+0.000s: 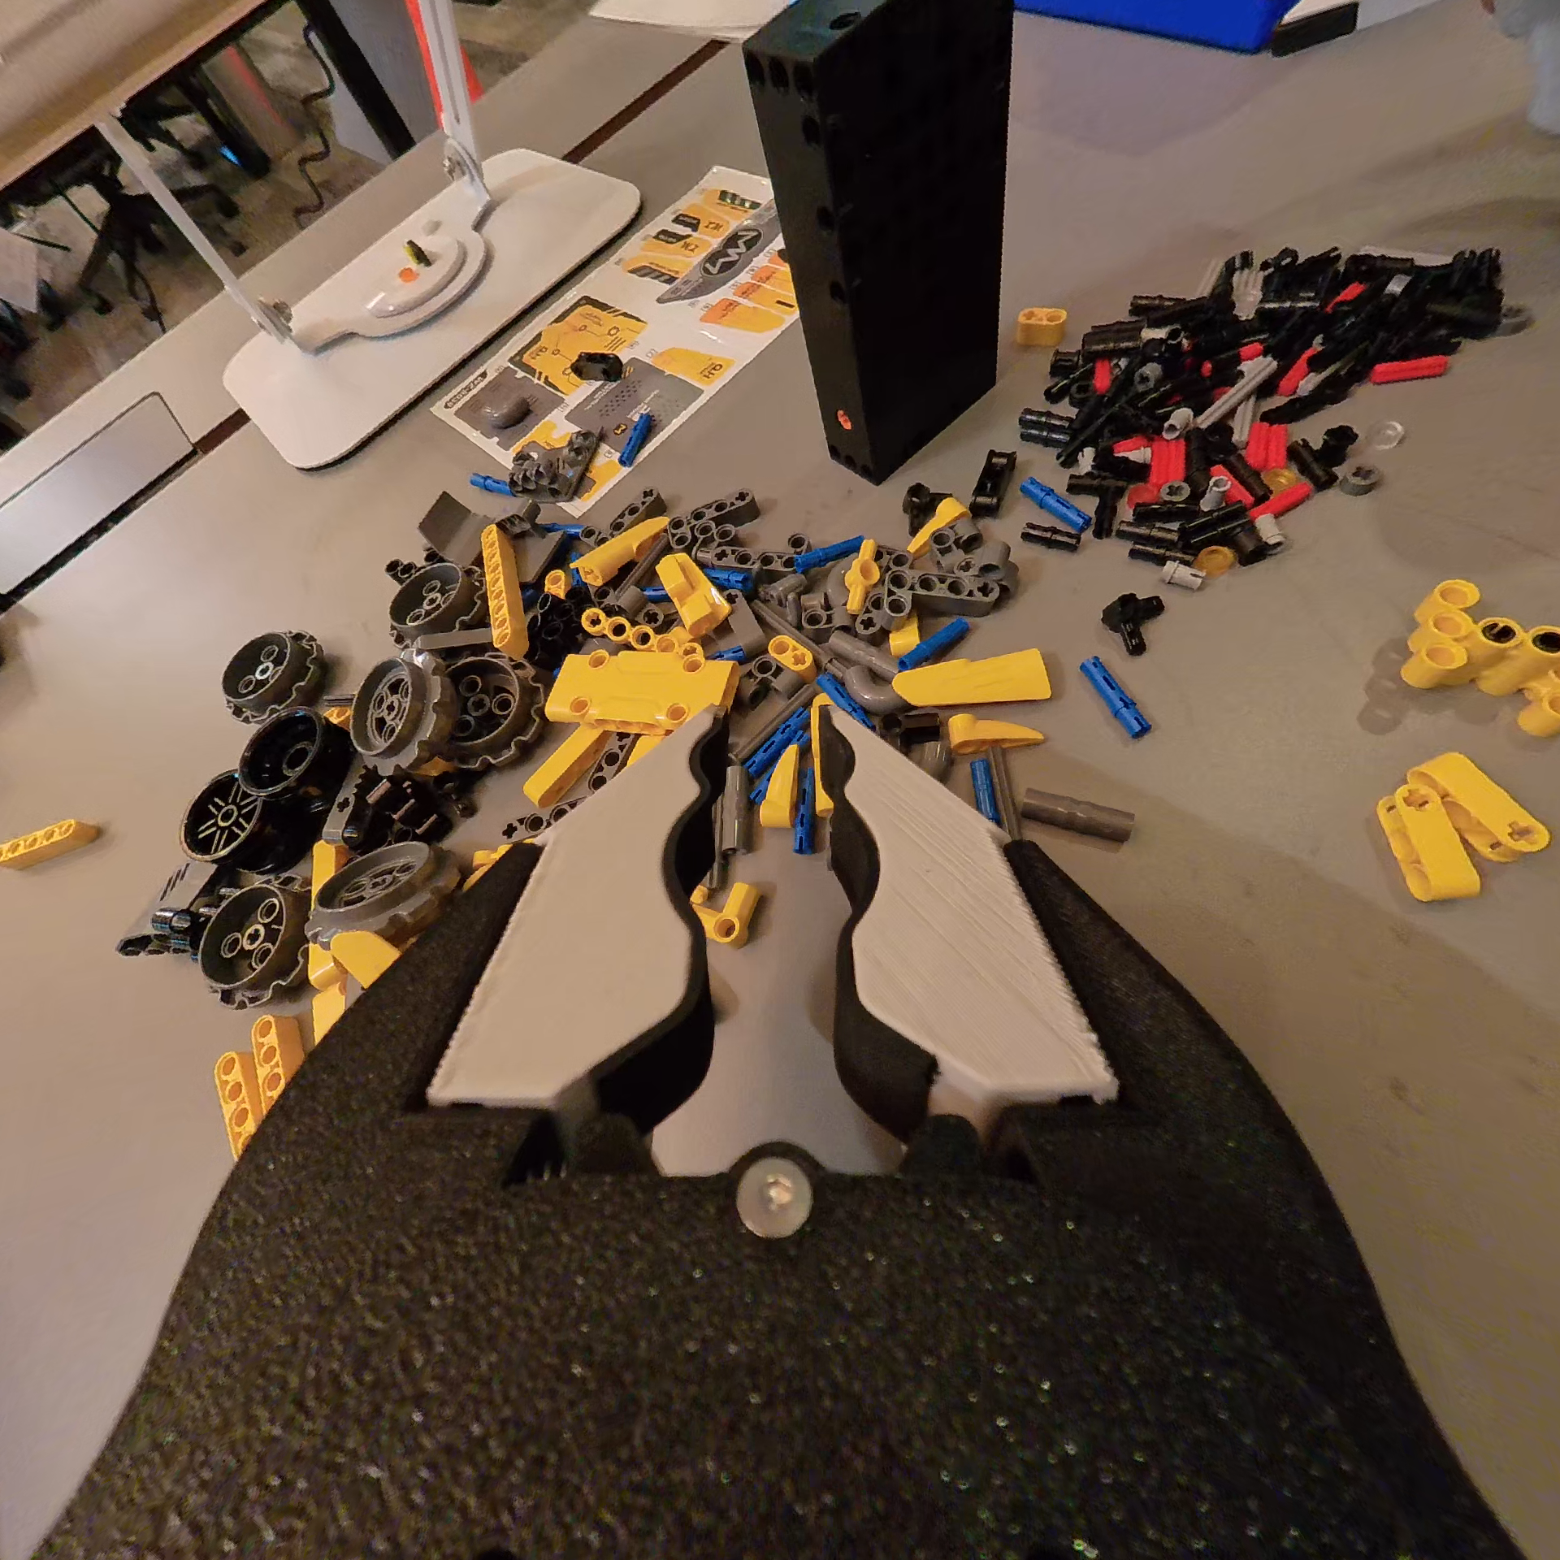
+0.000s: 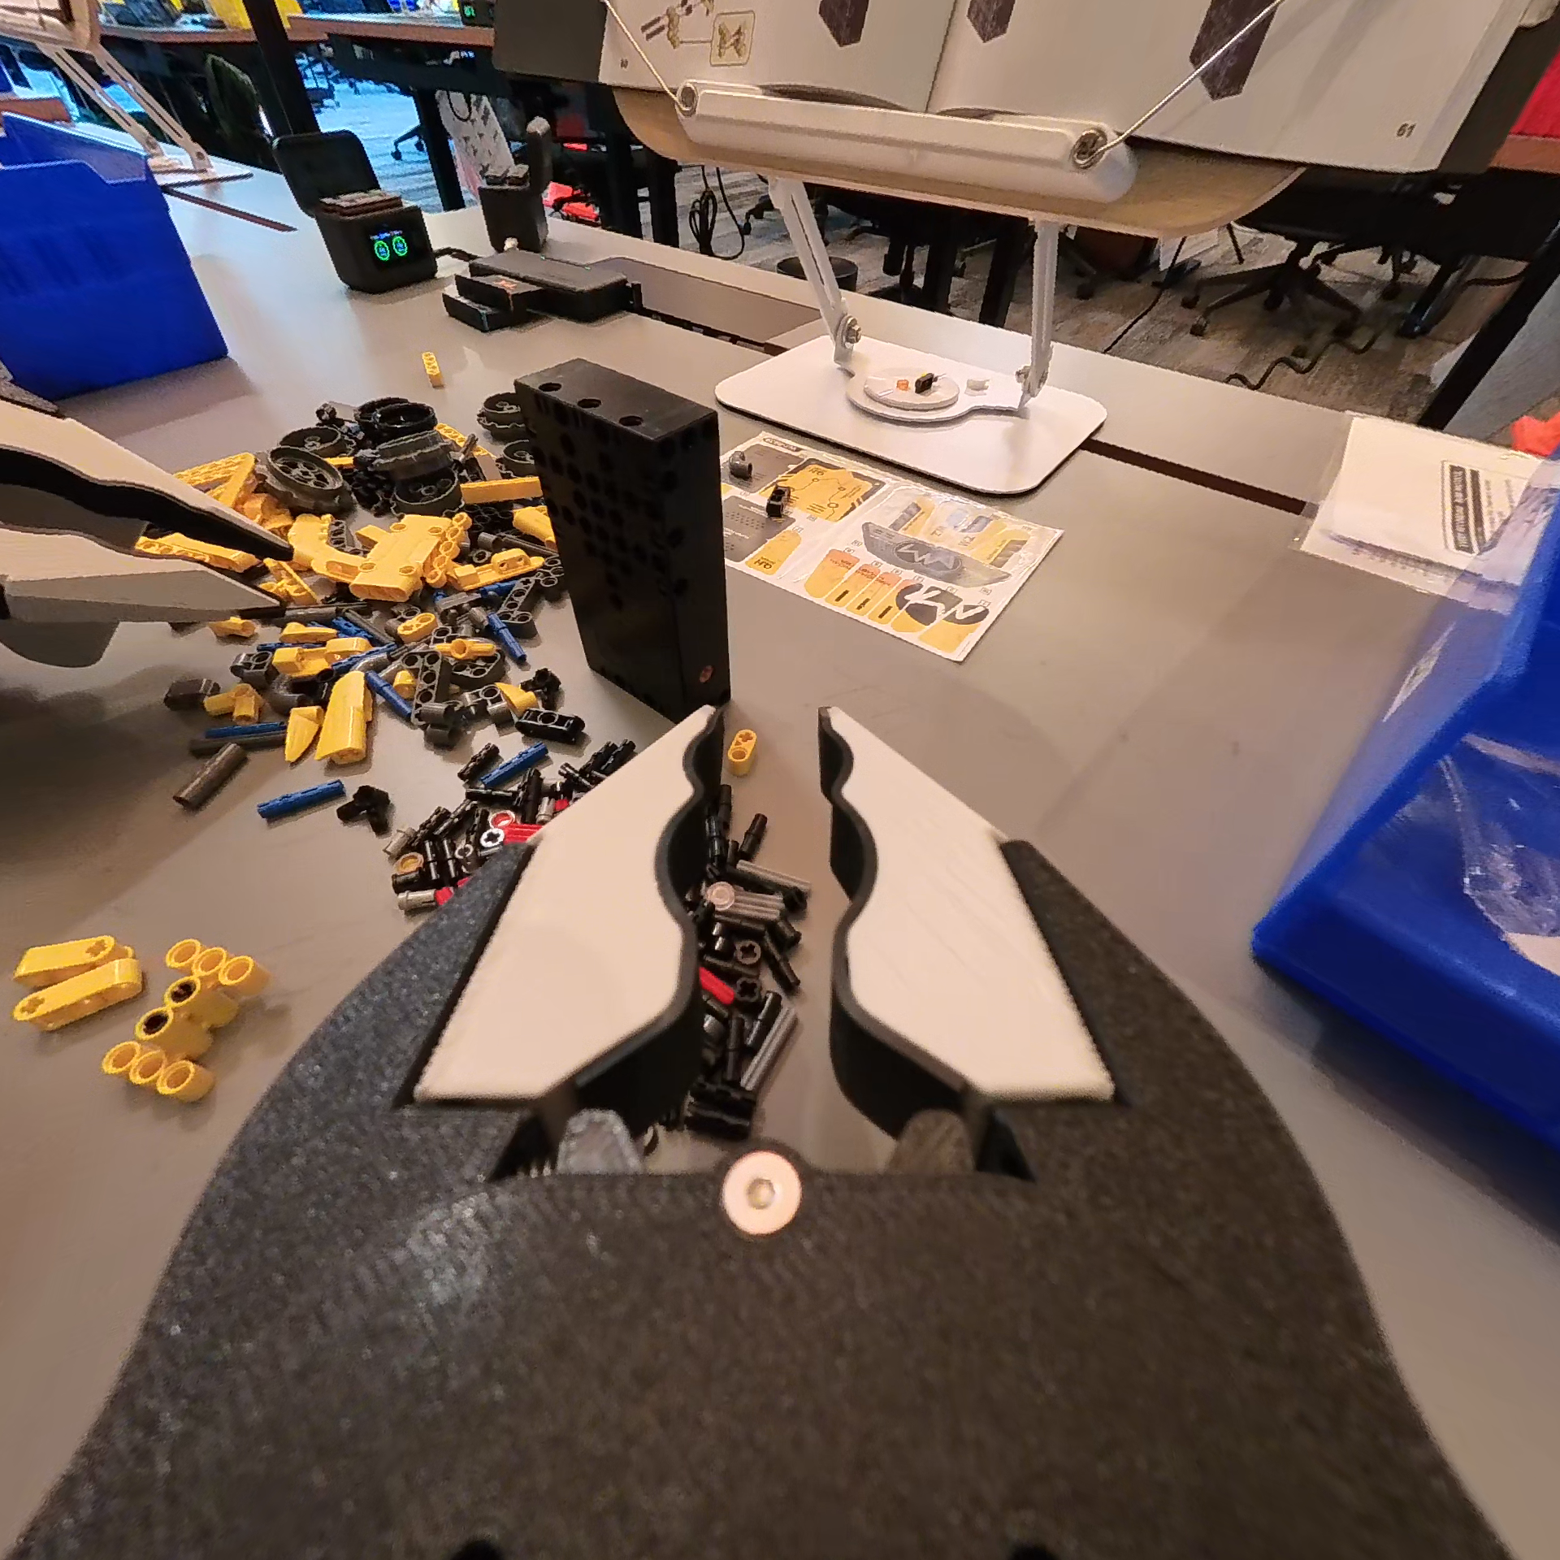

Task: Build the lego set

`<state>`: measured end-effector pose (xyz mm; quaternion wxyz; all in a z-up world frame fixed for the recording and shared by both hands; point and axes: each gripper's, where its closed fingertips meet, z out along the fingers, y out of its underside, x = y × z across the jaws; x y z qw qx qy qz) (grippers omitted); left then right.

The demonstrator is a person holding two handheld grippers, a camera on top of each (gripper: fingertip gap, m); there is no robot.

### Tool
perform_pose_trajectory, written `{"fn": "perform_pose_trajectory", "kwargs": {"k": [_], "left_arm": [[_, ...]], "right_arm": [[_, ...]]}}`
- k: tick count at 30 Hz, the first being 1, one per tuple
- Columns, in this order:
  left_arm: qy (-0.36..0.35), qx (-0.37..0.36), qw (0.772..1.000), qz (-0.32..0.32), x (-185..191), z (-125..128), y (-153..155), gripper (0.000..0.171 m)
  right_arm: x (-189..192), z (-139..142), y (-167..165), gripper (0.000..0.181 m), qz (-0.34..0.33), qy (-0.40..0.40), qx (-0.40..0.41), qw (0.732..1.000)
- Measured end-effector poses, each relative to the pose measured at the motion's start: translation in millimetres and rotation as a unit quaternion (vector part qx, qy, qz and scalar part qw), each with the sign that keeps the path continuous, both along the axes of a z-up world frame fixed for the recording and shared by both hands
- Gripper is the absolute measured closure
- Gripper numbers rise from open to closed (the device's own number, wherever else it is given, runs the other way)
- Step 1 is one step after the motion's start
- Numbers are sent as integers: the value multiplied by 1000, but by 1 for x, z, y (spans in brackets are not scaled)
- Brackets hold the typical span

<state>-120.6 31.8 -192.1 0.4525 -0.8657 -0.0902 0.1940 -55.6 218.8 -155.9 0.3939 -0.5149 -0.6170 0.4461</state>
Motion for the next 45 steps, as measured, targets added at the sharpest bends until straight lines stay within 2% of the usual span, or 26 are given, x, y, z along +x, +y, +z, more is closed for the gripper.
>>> {"fn": "perform_pose_trajectory", "kwargs": {"k": [5,11,14,23,29,33,45], "left_arm": [[-10,35,999,19,-7,10,-4,151],[-85,85,992,41,-18,16,-12,155],[-111,80,990,30,-16,12,-11,164],[-107,67,991,39,-19,8,-11,165],[-115,67,988,75,-29,6,-28,164],[-127,50,989,57,-20,1,-32,164],[-138,62,988,43,-16,3,-29,164]], "right_arm": [[0,0,0,159,0,-1,0,1000],[0,0,0,159,0,-1,1,1000],[0,0,-1,159,1,0,1,1000],[1,0,-2,159,4,1,6,1000],[1,0,-2,159,4,0,5,1000],[0,-2,-2,159,4,-5,3,1000],[-1,-5,-3,159,6,-16,5,1000]]}}
